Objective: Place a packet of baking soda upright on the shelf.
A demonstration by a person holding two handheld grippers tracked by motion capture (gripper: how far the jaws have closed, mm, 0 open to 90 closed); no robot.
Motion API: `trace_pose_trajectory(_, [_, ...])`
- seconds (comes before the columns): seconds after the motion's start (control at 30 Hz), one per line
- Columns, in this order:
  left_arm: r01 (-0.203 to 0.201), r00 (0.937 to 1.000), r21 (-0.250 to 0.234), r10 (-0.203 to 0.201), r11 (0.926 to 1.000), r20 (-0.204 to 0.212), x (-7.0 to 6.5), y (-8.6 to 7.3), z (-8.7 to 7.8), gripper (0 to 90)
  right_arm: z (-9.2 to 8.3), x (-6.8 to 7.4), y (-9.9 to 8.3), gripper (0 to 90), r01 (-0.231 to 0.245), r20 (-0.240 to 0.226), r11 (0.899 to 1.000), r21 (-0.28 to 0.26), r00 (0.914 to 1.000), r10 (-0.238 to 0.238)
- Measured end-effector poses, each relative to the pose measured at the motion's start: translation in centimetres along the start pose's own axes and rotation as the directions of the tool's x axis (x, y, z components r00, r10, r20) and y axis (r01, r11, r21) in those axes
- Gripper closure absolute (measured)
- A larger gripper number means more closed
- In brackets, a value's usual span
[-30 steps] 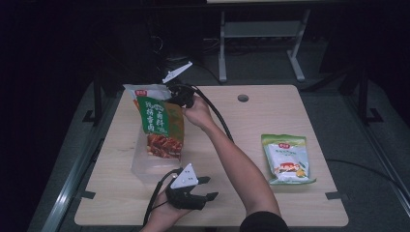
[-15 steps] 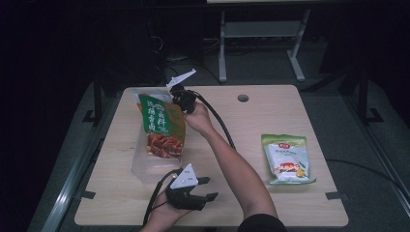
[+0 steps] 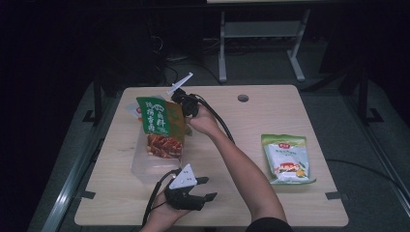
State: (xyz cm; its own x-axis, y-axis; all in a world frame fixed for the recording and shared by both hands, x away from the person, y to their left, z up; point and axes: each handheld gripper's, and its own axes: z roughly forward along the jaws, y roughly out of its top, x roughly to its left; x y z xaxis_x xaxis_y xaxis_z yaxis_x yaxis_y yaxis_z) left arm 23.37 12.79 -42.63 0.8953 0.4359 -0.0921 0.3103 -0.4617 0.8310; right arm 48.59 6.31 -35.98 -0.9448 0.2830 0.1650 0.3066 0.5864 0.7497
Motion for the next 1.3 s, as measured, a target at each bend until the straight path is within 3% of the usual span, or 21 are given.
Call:
trace_pose_trajectory(0.07, [0.009, 1.0, -0.005, -0.009, 0.9999, 0.001, 0.0, 0.0, 0.0, 42.2, 0.2, -0.1, 0.3, 72.9, 0.001, -0.009, 0.999, 0.032, 1.0, 0.0])
trace_pose_trajectory(0.23, [0.006, 1.0, -0.008, -0.006, 1.0, -0.001, 0.0, 0.1, 0.0, 42.1, 1.3, 0.0, 1.5, 73.1, 0.024, 0.036, 0.992, 0.125, 0.9989, -0.029])
trace_pose_trajectory(0.4, [0.011, 0.9999, -0.013, -0.011, 0.9999, 0.001, -0.1, 0.0, 0.0, 42.1, 1.8, 0.0, 1.4, 89.3, -0.006, 0.039, 0.986, 0.165, 0.9992, 0.0])
trace_pose_trajectory(0.5, [0.002, 1.0, -0.013, -0.002, 0.9999, -0.001, 0.0, 0.1, -0.1, 42.1, 1.6, 0.1, 1.5, 89.9, -0.024, 0.042, 0.987, 0.159, 0.999, 0.017])
trace_pose_trajectory(0.6, [0.009, 1.0, -0.015, -0.009, 0.9998, -0.002, 0.0, 0.1, -0.2, 42.1, 1.3, 0.5, 1.4, 90.0, -0.007, 0.047, 0.994, 0.11, 0.9989, 0.001])
trace_pose_trajectory(0.73, [0.011, 0.9999, -0.016, -0.011, 0.9998, 0.002, 0.0, 0.1, -0.1, 42.1, 0.6, 0.9, 1.3, 90.0, -0.047, 0.031, 0.999, 0.017, 0.9984, 0.046])
trace_pose_trajectory(0.83, [0.007, 1.0, -0.014, -0.007, 0.9999, 0.003, 0.0, 0.1, -0.1, 42.1, 0.7, 0.8, 1.2, 90.0, -0.052, 0.011, 0.997, -0.048, 0.9985, 0.053])
trace_pose_trajectory(1.03, [0.012, 0.9999, -0.018, -0.012, 0.9998, 0.006, 0.0, 0.1, -0.2, 42.1, 1.2, 0.4, 0.3, 90.0, -0.099, -0.047, 0.98, -0.174, 0.9946, 0.092])
trace_pose_trajectory(1.3, [0.006, 1.0, -0.015, -0.006, 0.9999, 0.008, 0.0, 0.1, -0.2, 42.2, 2.4, 0.3, -1.6, 90.0, -0.098, -0.028, 0.965, -0.243, 0.9952, 0.094])
